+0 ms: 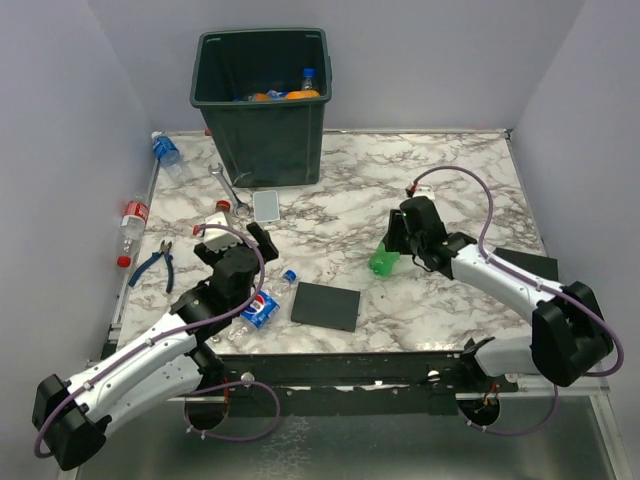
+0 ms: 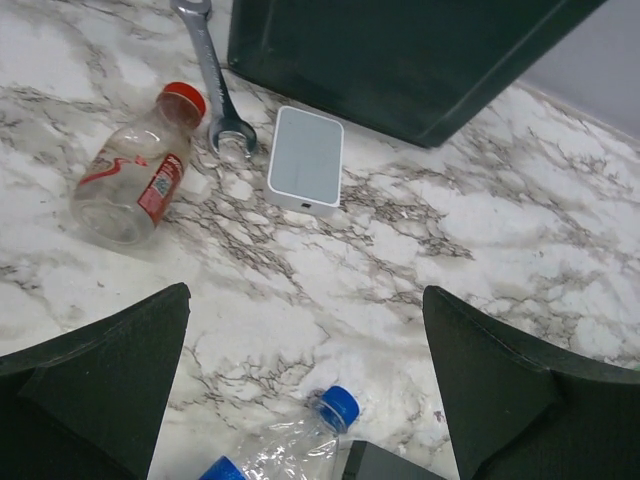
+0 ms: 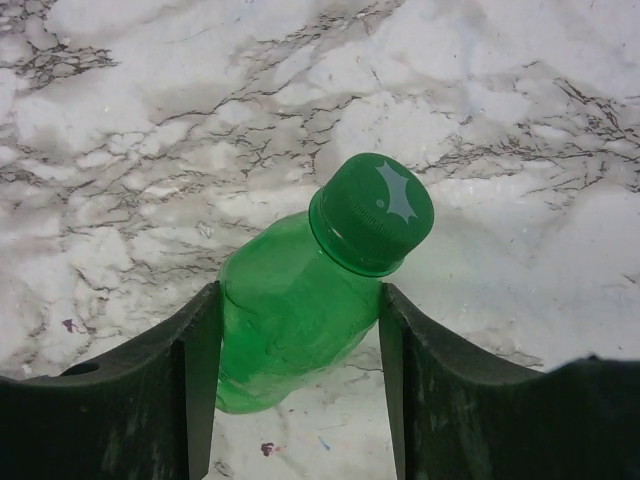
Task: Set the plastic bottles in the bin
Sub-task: Pick up the plastic bottle at the center of the board.
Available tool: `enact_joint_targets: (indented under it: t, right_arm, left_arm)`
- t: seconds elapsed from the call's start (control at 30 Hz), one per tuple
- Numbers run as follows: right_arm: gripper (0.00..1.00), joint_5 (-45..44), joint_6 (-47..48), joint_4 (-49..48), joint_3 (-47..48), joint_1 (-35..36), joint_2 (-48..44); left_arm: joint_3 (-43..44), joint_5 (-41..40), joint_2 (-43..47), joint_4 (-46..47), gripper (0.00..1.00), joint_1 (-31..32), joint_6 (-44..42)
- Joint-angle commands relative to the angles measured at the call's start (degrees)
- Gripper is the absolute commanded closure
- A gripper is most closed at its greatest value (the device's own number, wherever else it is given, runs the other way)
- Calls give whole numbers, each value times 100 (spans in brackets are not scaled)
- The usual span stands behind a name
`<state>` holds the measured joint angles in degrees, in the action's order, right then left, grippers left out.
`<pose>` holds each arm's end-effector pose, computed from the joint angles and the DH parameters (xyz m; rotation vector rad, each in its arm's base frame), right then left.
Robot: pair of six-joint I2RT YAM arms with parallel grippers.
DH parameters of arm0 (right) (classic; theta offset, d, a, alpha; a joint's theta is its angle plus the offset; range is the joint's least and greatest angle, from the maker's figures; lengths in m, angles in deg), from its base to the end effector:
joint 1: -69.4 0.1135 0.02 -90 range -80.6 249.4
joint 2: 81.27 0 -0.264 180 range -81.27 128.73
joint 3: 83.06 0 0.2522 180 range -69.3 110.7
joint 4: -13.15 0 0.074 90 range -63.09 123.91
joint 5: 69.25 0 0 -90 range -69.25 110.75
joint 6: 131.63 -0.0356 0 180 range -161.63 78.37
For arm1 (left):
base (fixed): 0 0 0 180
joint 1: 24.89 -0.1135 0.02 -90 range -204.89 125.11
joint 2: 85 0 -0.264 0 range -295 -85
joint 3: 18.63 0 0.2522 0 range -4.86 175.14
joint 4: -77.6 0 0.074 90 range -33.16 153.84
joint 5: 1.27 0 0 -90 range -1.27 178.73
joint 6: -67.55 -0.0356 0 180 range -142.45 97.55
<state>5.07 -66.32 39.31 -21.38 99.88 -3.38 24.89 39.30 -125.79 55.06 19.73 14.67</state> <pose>0.2520 0.1372 0.2283 0.0232 2.2838 0.1877 0.1353 -0.0956 0.2651 -0.4400 1.7424 -0.1911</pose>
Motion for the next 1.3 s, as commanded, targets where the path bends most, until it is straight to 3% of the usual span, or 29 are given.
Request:
enact_joint_targets:
  t: [0.0,0.17,0.5,0.73,0.9,1.03,1.17,1.27]
  right_arm:
    - [71,-162,656,-19,13,32,40]
    - [68,263,810,621,646,35,877]
    - [45,816,427,519,1130,20,1971]
    - [21,1012,-16,627,1149,28,2089]
    - [15,1187,-305,837,980,25,2052]
    - [24,1292,-374,869,804,28,2080]
    - [56,1418,-356,676,534,27,1892]
    - [68,1596,-175,166,105,41,1244]
  left_arm:
    - [284,657,-308,324,1,-24,-131]
    - [223,876,-411,435,1,-24,-207]
    - [30,1039,-296,447,1,-21,-130]
    - [-73,1040,-107,453,1,-25,-150]
    - [-54,1098,-216,459,1,-24,-85]
    - [-40,1167,-319,469,1,-17,-32]
    - [4,1191,-353,475,1,-22,-55]
    - [139,1326,-403,486,1,-24,-141]
